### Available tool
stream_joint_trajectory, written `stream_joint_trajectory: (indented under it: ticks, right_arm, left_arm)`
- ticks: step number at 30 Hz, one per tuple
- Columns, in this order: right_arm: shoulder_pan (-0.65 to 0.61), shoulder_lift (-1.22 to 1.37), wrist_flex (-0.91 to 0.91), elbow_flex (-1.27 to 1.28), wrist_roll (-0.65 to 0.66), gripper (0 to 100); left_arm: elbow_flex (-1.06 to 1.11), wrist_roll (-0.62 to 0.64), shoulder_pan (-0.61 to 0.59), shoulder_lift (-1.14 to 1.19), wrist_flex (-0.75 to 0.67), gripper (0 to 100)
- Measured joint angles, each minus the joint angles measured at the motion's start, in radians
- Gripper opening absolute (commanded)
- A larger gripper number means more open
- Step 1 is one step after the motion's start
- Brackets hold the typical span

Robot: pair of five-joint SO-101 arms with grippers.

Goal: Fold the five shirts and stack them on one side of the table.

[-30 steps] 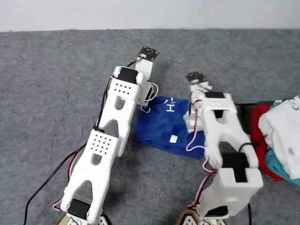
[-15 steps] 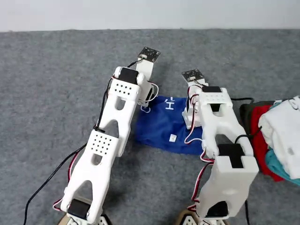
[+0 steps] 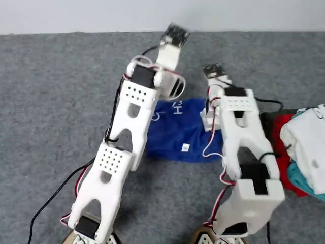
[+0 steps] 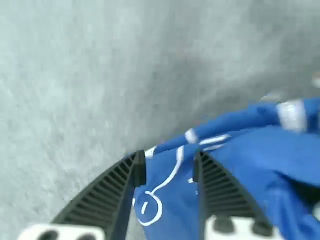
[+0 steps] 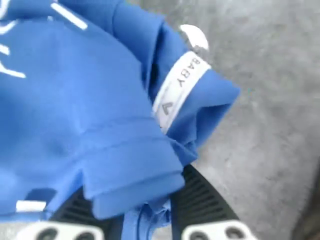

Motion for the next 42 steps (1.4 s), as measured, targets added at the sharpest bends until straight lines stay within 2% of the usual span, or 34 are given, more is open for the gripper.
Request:
stream_joint_trajectory:
  ticks: [8, 16, 24, 31, 35, 42]
  right_arm:
    - [0.06, -0.212, 0.005, 0.0, 0.0, 1.0]
    - [0.124, -0.496, -0.089, 0.0, -0.048, 1.0]
    - [0.399, -0.752, -0.068, 0.0, -0.114, 1.0]
    - [0.618, -0.786, -0.038, 0.153, -0.117, 1.0]
    - [0.773, -0.786, -0.137, 0.328, -0.118, 1.0]
    - [1.007, -0.786, -0.42, 0.605, -0.12, 1.6]
  left_arm:
    - [0.0, 0.0, -0.008, -0.249, 0.0, 16]
    - [0.077, 0.0, -0.009, -0.269, 0.0, 16]
    - [0.14, 0.0, -0.005, -0.269, 0.0, 16]
    - [0.239, 0.0, -0.005, -0.269, 0.0, 16]
    - [0.382, 0.0, -0.026, -0.269, 0.0, 16]
    - [0.608, 0.0, -0.071, -0.269, 0.0, 16]
